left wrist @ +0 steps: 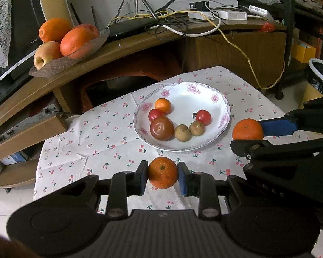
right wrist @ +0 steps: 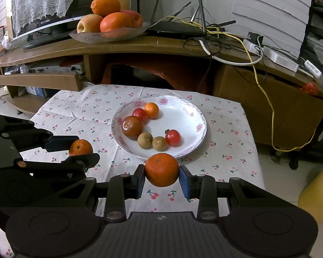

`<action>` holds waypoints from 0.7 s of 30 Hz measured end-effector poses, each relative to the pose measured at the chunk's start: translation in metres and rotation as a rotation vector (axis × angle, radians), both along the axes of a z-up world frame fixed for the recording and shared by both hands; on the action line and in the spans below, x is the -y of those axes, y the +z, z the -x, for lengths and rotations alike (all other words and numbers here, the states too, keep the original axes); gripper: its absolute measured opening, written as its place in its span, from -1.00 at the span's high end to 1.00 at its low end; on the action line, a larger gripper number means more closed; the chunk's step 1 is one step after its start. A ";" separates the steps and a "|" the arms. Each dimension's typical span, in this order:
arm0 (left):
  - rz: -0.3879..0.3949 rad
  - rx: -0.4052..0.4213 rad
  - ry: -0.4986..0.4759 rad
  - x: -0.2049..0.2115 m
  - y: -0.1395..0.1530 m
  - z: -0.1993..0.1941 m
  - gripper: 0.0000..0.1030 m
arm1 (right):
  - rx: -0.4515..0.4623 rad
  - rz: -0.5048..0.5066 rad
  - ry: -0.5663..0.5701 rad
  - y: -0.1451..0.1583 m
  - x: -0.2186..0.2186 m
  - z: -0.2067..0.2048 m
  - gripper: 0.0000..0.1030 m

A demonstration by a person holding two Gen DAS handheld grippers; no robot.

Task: Organize fruits
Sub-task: 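Lift both held oranges and carry them back toward the bowl, then lower both oranges into the bowl and open both tools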

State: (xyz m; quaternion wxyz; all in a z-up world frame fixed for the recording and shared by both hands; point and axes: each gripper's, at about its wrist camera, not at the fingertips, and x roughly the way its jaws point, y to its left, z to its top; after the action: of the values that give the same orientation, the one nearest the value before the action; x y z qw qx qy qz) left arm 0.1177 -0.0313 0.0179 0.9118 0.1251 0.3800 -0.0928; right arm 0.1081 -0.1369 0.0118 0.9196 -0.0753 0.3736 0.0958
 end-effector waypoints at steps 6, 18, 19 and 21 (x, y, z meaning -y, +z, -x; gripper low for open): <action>0.000 -0.004 -0.002 0.003 -0.001 -0.005 0.33 | -0.002 0.002 -0.015 -0.001 0.003 -0.006 0.33; -0.001 -0.004 0.001 0.008 -0.007 -0.033 0.33 | 0.000 0.010 -0.027 -0.005 0.007 -0.029 0.33; 0.000 -0.005 0.002 0.009 -0.008 -0.037 0.33 | -0.001 0.011 -0.028 -0.005 0.008 -0.032 0.33; 0.000 -0.005 0.003 0.009 -0.009 -0.043 0.33 | -0.004 0.010 -0.029 -0.006 0.009 -0.039 0.33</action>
State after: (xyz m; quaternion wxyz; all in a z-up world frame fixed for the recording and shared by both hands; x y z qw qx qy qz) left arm 0.1609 -0.0408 0.0086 0.9109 0.1242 0.3826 -0.0916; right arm 0.1469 -0.1460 0.0053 0.9198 -0.0743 0.3768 0.0810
